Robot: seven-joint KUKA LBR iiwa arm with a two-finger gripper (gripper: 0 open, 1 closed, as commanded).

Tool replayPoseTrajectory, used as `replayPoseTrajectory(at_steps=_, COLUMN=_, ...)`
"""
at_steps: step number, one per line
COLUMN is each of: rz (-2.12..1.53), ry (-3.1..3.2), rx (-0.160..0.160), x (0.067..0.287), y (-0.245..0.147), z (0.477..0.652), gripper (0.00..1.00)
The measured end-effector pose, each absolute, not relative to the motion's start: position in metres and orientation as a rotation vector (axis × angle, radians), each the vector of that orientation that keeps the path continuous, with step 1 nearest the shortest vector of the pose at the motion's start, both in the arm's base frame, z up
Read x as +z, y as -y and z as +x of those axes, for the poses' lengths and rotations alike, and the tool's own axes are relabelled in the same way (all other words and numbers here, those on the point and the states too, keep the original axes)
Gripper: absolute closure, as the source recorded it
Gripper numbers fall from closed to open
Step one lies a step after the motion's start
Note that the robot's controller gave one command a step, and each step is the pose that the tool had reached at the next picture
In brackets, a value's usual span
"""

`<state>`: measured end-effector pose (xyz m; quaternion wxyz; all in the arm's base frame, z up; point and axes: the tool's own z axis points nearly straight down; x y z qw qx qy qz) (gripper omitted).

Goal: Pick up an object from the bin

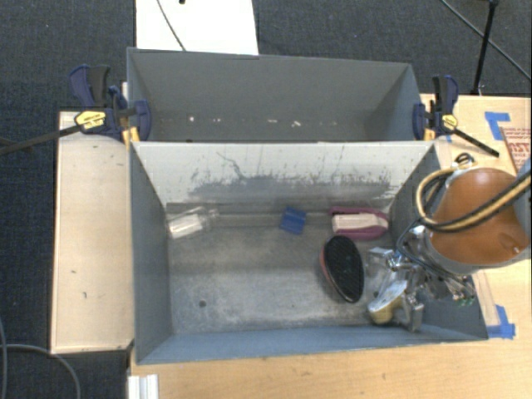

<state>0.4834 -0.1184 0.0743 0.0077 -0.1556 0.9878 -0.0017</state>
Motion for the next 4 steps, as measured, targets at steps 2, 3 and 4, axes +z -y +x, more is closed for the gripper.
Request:
replayPoseTrajectory(at_steps=2, rz=-0.491, ry=-3.086, rx=-0.002, x=0.075, y=0.117, z=0.484, gripper=1.00)
replayPoseTrajectory(at_steps=3, rz=-0.494, ry=-3.098, rx=-0.002, x=0.106, y=0.116, z=0.485, gripper=1.00)
replayPoseTrajectory(at_steps=4, rz=-0.488, ry=-3.099, rx=-0.002, x=0.129, y=0.117, z=0.486, gripper=1.00)
